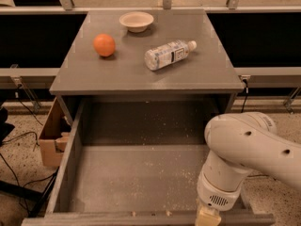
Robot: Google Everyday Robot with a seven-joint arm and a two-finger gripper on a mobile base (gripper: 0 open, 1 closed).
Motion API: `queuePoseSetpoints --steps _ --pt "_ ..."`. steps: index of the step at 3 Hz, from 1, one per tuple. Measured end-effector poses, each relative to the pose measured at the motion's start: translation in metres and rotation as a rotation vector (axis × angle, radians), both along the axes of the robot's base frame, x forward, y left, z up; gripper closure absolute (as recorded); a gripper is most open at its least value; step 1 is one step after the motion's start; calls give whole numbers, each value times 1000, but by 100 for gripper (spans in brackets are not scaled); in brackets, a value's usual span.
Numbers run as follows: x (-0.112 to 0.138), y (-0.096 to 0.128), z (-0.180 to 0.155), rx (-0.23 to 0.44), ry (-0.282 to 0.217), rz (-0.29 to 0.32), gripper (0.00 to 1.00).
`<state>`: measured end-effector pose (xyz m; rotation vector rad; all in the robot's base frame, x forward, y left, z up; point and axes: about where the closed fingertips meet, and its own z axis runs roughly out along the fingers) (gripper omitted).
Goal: Open top drawer
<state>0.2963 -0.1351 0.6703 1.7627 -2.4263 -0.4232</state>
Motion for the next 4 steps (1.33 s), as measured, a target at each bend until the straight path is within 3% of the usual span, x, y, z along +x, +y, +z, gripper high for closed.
queuePoseSetpoints --steps 1,4 --pt "-1 0 0 -1 0 1 71" --pt "-2 0 0 -5 1 4 2"
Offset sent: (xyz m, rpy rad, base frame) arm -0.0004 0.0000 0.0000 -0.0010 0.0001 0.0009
